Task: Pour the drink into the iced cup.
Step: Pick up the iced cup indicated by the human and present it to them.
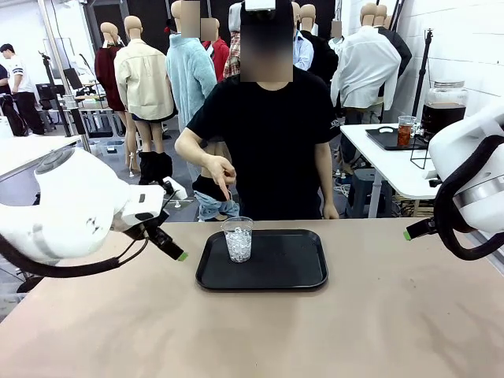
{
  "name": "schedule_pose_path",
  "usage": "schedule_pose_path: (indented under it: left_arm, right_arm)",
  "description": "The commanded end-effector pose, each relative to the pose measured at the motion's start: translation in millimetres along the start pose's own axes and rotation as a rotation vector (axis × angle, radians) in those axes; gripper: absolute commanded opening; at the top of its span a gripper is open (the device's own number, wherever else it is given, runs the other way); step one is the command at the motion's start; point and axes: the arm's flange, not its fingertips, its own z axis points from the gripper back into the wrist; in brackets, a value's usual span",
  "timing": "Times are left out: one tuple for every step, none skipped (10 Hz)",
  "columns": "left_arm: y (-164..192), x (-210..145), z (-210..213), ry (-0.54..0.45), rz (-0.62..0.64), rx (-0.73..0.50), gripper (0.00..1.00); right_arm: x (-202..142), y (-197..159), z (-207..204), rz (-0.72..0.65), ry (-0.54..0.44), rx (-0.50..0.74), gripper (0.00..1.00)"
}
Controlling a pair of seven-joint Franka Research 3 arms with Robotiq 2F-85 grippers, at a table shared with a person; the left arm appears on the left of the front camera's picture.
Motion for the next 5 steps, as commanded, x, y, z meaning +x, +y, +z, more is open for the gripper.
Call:
schedule_pose_path:
  left_arm:
    - [66.0, -14.4, -28.9, -0.048, -0.135, -0.131, 1.00]
    - [73.2, -12.9, -36.6, -0.056, -0.191, -0.226, 1.00]
    - [76.5, -10.1, -48.5, -0.046, -0.224, -0.202, 1.00]
    - [76.0, -6.8, -61.6, -0.065, -0.281, -0.265, 1.00]
    - [82.1, -0.3, -76.9, -0.137, -0.340, -0.390, 1.00]
  right_arm:
    - [-3.8, -0.6, -0.4, -0.001, -0.014, 0.001, 1.00]
    - [-3.8, -0.6, -0.4, -0.001, -0.014, 0.001, 1.00]
    - [-3.8, -0.6, -0.4, -0.001, -0.014, 0.001, 1.00]
    - [-3.8, -0.6, -0.4, -0.001, -0.014, 0.001, 1.00]
    - [-3.8, -0.6, -0.4, -0.001, -0.014, 0.001, 1.00]
